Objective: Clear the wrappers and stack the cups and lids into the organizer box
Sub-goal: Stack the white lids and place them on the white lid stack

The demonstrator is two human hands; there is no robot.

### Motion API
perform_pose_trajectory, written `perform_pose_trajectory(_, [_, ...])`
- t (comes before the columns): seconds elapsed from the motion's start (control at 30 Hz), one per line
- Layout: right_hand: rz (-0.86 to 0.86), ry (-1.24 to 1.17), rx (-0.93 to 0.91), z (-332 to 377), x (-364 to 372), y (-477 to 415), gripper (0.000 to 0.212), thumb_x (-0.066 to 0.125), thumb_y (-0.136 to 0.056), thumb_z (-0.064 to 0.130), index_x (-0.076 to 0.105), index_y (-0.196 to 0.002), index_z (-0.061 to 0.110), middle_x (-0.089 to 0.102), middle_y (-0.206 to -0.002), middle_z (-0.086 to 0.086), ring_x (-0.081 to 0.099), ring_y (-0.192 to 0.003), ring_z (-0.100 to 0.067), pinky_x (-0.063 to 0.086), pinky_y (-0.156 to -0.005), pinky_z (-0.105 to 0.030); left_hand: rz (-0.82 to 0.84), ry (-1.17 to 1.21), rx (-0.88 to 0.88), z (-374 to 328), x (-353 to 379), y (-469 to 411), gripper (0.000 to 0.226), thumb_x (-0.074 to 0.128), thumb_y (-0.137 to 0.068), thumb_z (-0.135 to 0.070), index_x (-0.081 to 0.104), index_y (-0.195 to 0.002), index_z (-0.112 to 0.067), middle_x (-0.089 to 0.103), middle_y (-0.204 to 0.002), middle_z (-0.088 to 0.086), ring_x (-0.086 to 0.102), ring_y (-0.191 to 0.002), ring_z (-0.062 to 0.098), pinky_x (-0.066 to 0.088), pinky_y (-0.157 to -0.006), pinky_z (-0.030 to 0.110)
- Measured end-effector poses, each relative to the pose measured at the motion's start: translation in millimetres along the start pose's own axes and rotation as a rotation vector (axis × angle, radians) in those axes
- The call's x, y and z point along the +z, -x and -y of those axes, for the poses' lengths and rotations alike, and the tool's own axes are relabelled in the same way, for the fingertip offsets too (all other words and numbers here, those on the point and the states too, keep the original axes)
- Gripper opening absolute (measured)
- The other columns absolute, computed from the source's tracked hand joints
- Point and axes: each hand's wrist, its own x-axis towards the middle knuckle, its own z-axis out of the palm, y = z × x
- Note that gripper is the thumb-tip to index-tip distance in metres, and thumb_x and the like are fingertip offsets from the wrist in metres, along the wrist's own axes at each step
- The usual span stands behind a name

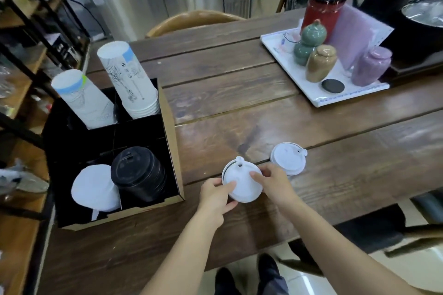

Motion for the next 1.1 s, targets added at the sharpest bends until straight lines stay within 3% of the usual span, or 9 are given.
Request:
perform_pose_trajectory(0.13, [-0.103,-0.049,-0.003,5,-38,-10,0.014,0.060,-0.088,0.019,0.058,-0.093,0.006,0.058,-0.082,-0.001,0.055,-0.080,-0.018,0.044,-0.066,-0.027,0.047,-0.066,0.110,-18,40,1,0.013,0.064,-0.085,-0.005,0.057,-0.096,-0.005,0.062,-0.095,0.008,0.059,-0.086,0.019,0.052,-0.065,0.026])
perform_pose_trajectory(0.23, [-0.160,-0.170,0.060,4,-65,-18,0.025,0.063,-0.087,0.015,0.056,-0.107,0.003,0.057,-0.091,-0.007,0.059,-0.087,-0.026,0.055,-0.070,-0.038,0.052,-0.129,0.215,-31,71,-8,0.022,0.066,-0.082,-0.003,0.056,-0.102,-0.007,0.059,-0.092,0.005,0.058,-0.090,0.022,0.055,-0.079,0.034])
perform_pose_trajectory(0.3, [-0.175,-0.249,0.101,2,-80,-20,0.027,0.063,-0.087,0.012,0.051,-0.110,0.003,0.055,-0.091,-0.007,0.059,-0.081,-0.027,0.057,-0.054,-0.029,0.070,-0.197,0.285,-36,89,-14,0.022,0.067,-0.081,-0.002,0.059,-0.101,-0.006,0.060,-0.092,0.005,0.058,-0.092,0.022,0.052,-0.086,0.036])
perform_pose_trajectory(0.4, [-0.185,-0.234,0.130,-5,-97,-24,0.027,0.063,-0.086,0.014,0.052,-0.108,0.003,0.058,-0.083,-0.004,0.060,-0.068,-0.023,0.054,-0.052,-0.030,0.120,-0.279,0.369,-39,113,-26,0.019,0.063,-0.082,0.001,0.060,-0.097,-0.009,0.060,-0.085,-0.002,0.057,-0.087,0.018,0.047,-0.070,0.021])
perform_pose_trajectory(0.47, [-0.200,-0.210,0.168,-12,-103,-28,0.036,0.065,-0.085,0.019,0.052,-0.115,0.003,0.062,-0.086,-0.009,0.060,-0.065,-0.021,0.056,-0.057,-0.034,0.132,-0.361,0.415,-38,125,-34,0.019,0.059,-0.084,0.001,0.059,-0.097,-0.012,0.058,-0.083,-0.006,0.056,-0.089,0.016,0.045,-0.070,0.020])
perform_pose_trajectory(0.67, [-0.126,-0.160,0.197,-23,-108,-41,0.018,0.063,-0.087,0.018,0.048,-0.093,0.010,0.059,-0.079,-0.015,0.058,-0.063,-0.026,0.058,-0.069,-0.048,0.108,-0.610,0.482,-31,142,-53,0.029,0.047,-0.088,-0.005,0.060,-0.113,-0.011,0.061,-0.104,0.001,0.054,-0.096,0.016,0.043,-0.084,0.026])
perform_pose_trajectory(0.77, [-0.071,-0.119,0.215,-25,-107,-46,0.029,0.061,-0.088,0.021,0.050,-0.108,0.004,0.060,-0.077,-0.013,0.060,-0.059,-0.023,0.058,-0.058,-0.038,0.098,-0.668,0.487,-30,144,-57,0.031,0.046,-0.089,-0.008,0.059,-0.117,-0.011,0.063,-0.115,0.004,0.053,-0.099,0.016,0.041,-0.086,0.025])
perform_pose_trajectory(0.9, [-0.016,-0.050,0.226,-25,-107,-46,0.027,0.057,-0.090,0.024,0.052,-0.108,0.005,0.060,-0.072,-0.008,0.061,-0.058,-0.021,0.055,-0.049,-0.032,0.092,-0.811,0.464,-29,148,-63,0.029,0.049,-0.091,-0.017,0.055,-0.119,-0.011,0.059,-0.122,0.008,0.053,-0.104,0.021,0.044,-0.089,0.032])
perform_pose_trajectory(1.1, [-0.027,0.076,0.111,-29,-112,-49,0.013,0.062,-0.085,0.019,0.055,-0.075,0.016,0.057,-0.066,-0.001,0.054,-0.060,-0.014,0.043,-0.055,-0.026,0.089,-1.110,0.362,-34,158,-72,0.055,0.059,-0.085,-0.036,0.046,-0.130,-0.007,0.048,-0.132,0.014,0.049,-0.119,0.032,0.046,-0.097,0.044])
